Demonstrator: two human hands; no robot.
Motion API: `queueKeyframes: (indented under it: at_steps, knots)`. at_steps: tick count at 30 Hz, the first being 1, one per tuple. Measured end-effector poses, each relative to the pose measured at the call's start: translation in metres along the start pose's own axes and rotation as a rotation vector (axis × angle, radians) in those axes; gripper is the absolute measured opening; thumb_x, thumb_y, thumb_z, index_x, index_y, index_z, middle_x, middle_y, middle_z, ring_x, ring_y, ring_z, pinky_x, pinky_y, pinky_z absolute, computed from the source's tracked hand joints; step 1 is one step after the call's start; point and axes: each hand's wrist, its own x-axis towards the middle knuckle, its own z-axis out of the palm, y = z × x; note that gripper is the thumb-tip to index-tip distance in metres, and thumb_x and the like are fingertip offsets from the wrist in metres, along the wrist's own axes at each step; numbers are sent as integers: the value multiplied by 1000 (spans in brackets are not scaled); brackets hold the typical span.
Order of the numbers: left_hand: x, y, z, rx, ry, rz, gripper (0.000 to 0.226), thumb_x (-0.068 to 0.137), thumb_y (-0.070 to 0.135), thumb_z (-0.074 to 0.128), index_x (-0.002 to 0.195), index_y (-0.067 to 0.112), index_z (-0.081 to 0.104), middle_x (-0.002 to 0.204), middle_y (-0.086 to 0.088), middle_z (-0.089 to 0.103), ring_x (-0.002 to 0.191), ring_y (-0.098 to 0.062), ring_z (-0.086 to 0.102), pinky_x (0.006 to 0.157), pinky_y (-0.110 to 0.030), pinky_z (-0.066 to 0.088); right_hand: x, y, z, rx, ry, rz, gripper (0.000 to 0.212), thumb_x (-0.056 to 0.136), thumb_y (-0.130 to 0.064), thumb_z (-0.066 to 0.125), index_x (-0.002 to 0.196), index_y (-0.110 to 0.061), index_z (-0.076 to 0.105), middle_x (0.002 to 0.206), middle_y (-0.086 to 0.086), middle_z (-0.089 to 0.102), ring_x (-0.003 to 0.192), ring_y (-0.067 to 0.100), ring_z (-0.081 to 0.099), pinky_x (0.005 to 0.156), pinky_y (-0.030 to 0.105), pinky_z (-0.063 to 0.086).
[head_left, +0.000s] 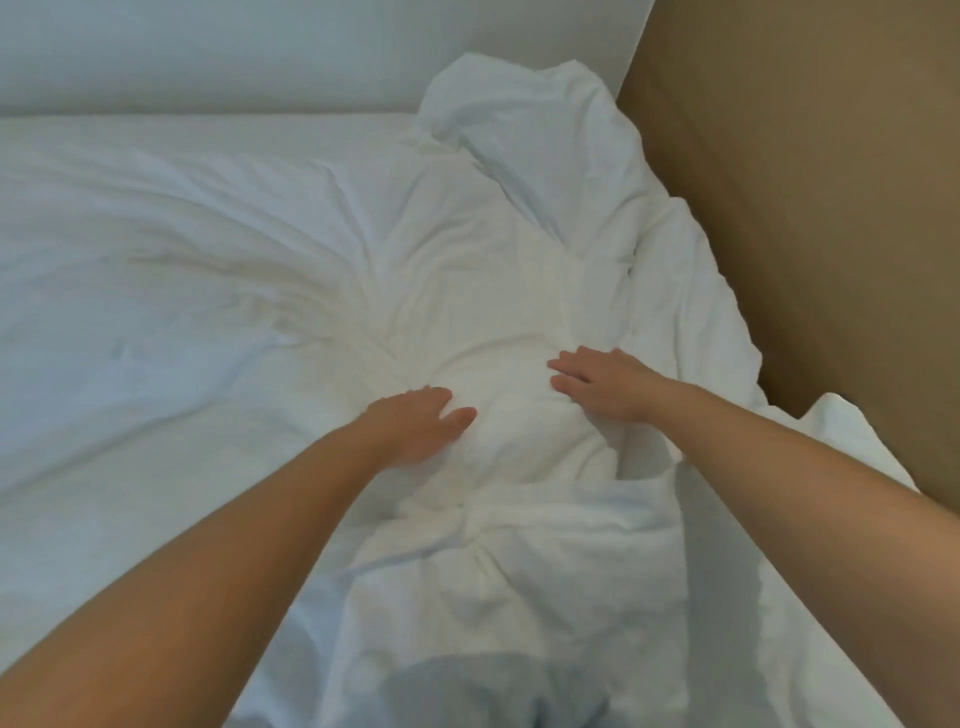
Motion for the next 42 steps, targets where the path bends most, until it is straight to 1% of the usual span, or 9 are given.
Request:
queueKeyframes:
  at_steps: [6,9,14,18,21,24,26,29,42]
  knots:
    - [-58,20,52,153,202,196,40,99,51,32,113,16,47,123,-5,56,110,-27,53,95,-40,39,-105,28,24,233,50,204,45,106,-34,33,146,-15,43,153,2,38,139,23,35,106,27,24]
    - [-85,23,76,137,245,201,48,99,48,36,135,17,43,133,-8,49,121,-30,48,99,-42,40,-155,44,39,213,269,286,34,100,-14,34,113,-9,65,125,5,61,119,30,51,91,31,35]
    - [-125,6,115,498,385,44,51,95,22,43,143,18,25,123,-6,55,112,-27,53,93,-39,38,-205,46,84,-202,312,350,14,94,-16,38,96,-19,52,102,1,61,90,23,52,78,37,37]
    - [-139,5,99,496,735,191,30,84,5,53,112,14,50,100,-7,63,94,-30,60,77,-39,38,-217,37,90,-427,563,394,9,90,-10,48,92,-18,52,87,1,50,84,22,49,68,34,34]
    - [-133,10,52,384,1027,238,19,79,-5,54,95,5,59,88,-17,62,82,-37,60,71,-42,37,-215,39,55,-190,917,409,14,86,-1,46,91,-11,55,90,7,51,77,31,53,61,34,33]
    - [-112,11,31,378,1119,-10,27,88,0,48,113,4,59,111,-21,56,109,-40,51,98,-58,33,-189,26,25,115,1135,291,33,91,-6,40,117,-17,57,127,6,51,99,35,55,75,38,41]
    - [-91,16,52,335,969,-155,48,94,18,40,142,10,38,150,-20,30,142,-39,19,111,-67,3,-160,22,45,205,942,324,49,100,-27,35,148,-36,29,161,-7,14,142,34,27,105,55,30]
    - [-52,17,122,266,739,-143,67,96,45,28,155,22,8,162,-11,-9,147,-37,-12,107,-69,-10,-118,34,124,139,574,488,58,99,-57,16,150,-48,-10,161,-11,-21,147,36,-18,105,76,-3]
    - [22,-3,163,327,647,-159,73,91,46,26,155,16,10,161,-19,4,147,-39,2,106,-72,-2,-43,82,150,73,472,409,61,97,-61,18,151,-46,-7,162,-11,-13,147,36,-19,110,69,-9]
